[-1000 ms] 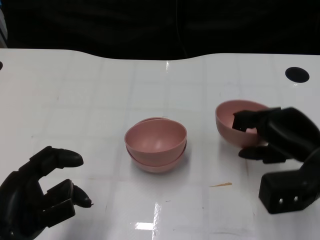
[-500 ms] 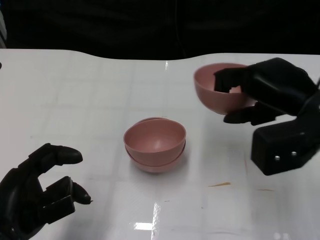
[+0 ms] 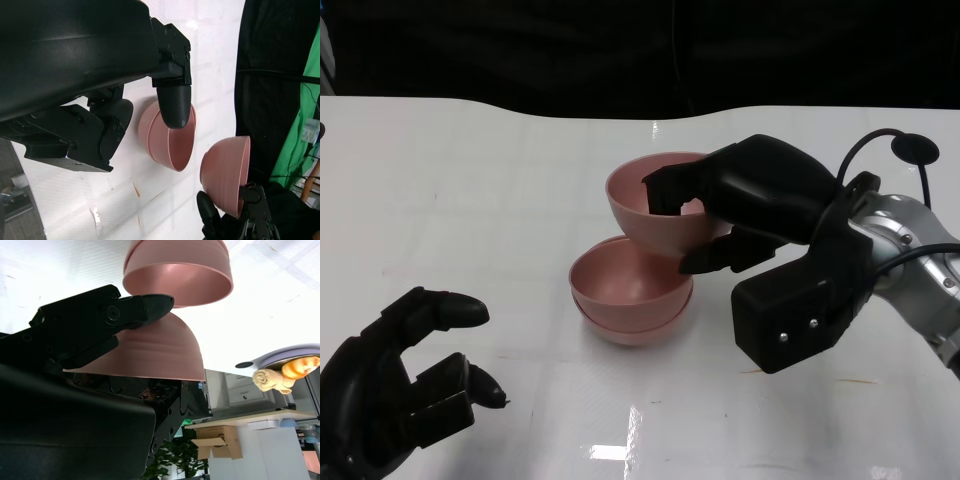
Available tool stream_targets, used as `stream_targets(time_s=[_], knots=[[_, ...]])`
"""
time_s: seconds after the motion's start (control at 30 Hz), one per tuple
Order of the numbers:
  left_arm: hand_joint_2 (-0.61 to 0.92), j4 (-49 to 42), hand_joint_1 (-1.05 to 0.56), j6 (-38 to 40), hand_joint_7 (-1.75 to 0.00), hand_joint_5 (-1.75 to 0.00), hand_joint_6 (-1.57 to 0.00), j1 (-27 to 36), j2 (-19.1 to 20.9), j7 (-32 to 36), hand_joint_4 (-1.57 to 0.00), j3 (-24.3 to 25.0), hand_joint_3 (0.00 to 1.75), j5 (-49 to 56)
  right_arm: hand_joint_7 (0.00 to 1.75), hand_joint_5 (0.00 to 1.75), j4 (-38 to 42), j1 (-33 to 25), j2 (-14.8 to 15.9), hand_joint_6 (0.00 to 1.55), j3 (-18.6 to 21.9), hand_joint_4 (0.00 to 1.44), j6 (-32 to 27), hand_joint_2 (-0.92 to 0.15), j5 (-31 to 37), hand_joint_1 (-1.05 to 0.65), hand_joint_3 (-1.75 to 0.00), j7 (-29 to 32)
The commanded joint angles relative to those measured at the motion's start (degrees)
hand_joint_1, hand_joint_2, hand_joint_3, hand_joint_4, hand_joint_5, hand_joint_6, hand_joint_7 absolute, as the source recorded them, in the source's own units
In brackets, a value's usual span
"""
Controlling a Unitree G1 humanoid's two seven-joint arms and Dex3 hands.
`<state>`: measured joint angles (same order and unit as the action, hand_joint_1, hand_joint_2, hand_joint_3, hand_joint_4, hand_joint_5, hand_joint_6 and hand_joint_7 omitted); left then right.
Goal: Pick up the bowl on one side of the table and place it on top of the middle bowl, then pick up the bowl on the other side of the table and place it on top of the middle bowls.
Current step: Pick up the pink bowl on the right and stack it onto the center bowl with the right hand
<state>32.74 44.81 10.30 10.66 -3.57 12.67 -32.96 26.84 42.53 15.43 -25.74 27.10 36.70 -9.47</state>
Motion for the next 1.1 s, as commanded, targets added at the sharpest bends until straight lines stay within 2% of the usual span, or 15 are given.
stream_targets(time_s=[0.03,0.17,0.23,0.27,0.47,0.67,0.83,0.87,0.97,1.1], knots=[[0.92,0.67,0.32,-0.18,-1.75,-1.75,-0.22,0.63,0.26,0.27,-0.51,0.07,1.36,0.68,1.75,1.75,1.71,2.02,-1.05,0.66,-0.62,0.90,0.21,-0.80,0.53,-0.28,-0.41,0.98],[0.92,1.03,0.32,-0.37,-1.75,-1.75,-0.23,0.95,0.52,0.12,-0.52,-0.17,1.36,1.01,1.75,1.75,5.06,2.61,-2.58,0.68,-1.61,0.91,1.11,-0.81,1.18,-0.27,-0.45,2.91],[0.92,1.24,0.32,-0.09,-1.75,-1.75,-0.23,0.96,0.57,0.38,-0.52,-0.27,1.35,1.30,1.75,1.75,7.38,3.02,-3.41,0.70,-2.25,0.92,1.90,-0.69,1.89,-0.26,-0.71,4.85],[0.92,1.27,0.32,-0.06,-1.75,-1.75,-0.24,0.99,0.53,0.32,-0.52,-0.25,1.35,1.40,1.75,1.75,8.71,3.26,-3.84,0.70,-2.57,0.92,2.34,-0.67,2.21,-0.26,-0.76,5.93],[0.92,1.26,0.30,-0.16,-1.75,-1.75,-0.25,1.11,0.52,-0.09,-0.53,-0.11,1.32,1.55,1.75,1.75,14.78,4.73,-5.57,0.71,-3.96,0.93,4.17,-0.64,3.93,-0.25,-0.84,10.74],[0.92,1.51,0.29,0.17,-1.75,-1.75,-0.26,1.09,0.40,0.23,-0.54,-0.13,1.31,1.50,1.75,1.75,19.51,5.88,-7.29,0.68,-5.03,0.90,4.78,-0.64,5.00,-0.28,-0.85,13.41],[0.92,1.59,0.29,0.26,-1.75,-1.75,-0.26,1.09,0.34,0.31,-0.53,-0.13,1.31,1.49,1.75,1.75,20.72,6.34,-7.49,0.68,-5.46,0.90,5.16,-0.65,5.25,-0.28,-0.83,14.41],[0.92,1.66,0.29,0.31,-1.75,-1.75,-0.26,1.05,0.09,0.38,-0.53,-0.02,1.31,1.20,1.75,1.75,21.77,6.46,-7.88,0.67,-5.92,0.90,5.04,-0.66,5.77,-0.28,-0.80,15.29],[0.92,2.07,0.29,0.77,-1.75,-1.75,-0.26,0.94,-0.08,0.83,-0.53,-0.12,1.32,1.23,1.72,1.75,24.55,6.83,-8.87,0.65,-6.89,0.90,5.05,-0.76,6.86,-0.27,-0.55,17.41],[0.92,2.40,0.29,1.25,-1.75,-1.75,-0.26,0.85,-0.33,1.12,-0.53,0.03,1.31,0.93,1.75,1.75,27.65,7.26,-9.80,0.67,-7.53,0.91,6.13,-0.78,7.38,-0.24,-0.52,19.78]])
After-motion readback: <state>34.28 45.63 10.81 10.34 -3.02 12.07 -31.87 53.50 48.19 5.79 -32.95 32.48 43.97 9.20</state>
